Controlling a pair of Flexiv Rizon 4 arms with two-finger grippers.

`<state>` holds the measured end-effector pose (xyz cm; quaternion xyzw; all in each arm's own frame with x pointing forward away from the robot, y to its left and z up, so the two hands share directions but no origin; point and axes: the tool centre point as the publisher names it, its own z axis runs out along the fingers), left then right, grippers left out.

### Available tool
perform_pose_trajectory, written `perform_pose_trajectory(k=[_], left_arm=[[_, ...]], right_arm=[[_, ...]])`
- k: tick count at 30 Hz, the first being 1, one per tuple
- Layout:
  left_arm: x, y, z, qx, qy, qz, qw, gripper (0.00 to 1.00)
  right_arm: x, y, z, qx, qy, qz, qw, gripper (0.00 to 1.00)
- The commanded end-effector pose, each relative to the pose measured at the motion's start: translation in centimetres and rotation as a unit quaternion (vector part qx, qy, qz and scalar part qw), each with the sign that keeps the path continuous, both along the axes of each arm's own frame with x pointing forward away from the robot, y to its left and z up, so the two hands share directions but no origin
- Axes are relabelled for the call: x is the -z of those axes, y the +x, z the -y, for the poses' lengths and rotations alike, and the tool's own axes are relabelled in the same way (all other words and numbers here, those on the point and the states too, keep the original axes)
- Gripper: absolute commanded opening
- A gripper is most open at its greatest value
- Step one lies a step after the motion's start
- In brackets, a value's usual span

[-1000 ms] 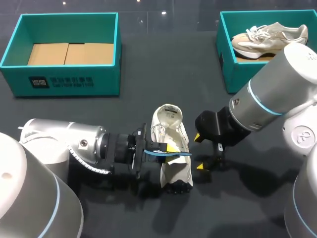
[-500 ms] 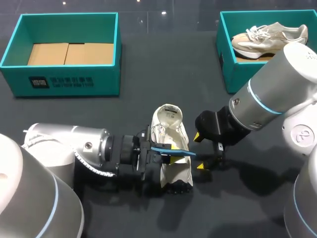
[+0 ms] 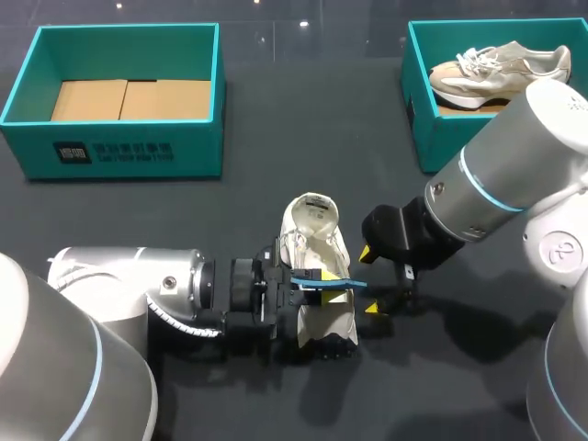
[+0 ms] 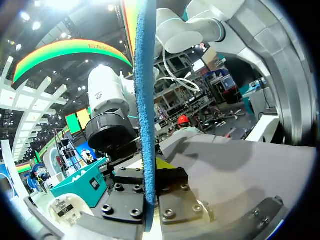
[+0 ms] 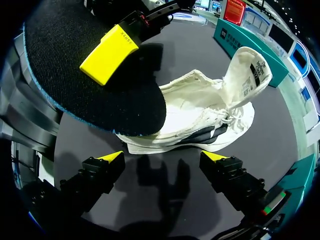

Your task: Take the shoe out of the shoebox, open the shoe tongue, remove and reinsert the insole, then place the shoe into the shoebox

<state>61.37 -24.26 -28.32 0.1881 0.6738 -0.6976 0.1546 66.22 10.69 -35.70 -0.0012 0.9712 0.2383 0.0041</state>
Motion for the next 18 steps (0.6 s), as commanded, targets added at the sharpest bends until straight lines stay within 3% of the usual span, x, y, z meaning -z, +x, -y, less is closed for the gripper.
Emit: perform_pose_trajectory(k=[1,18], left_arm=[[0.1,-0.2,0.0,-0.013,-0.001,-0.004,1.0,0.0],[0.5,0.8,-0.1,-0.04,-0.005,-0.014,0.999,0.0]], right_arm=[[0.0,-0.2,0.0,0.001,-0.001,0.001,1.0,1.0],[0.0,-0.2,0.0,0.001,-0.001,0.001,1.0,1.0]])
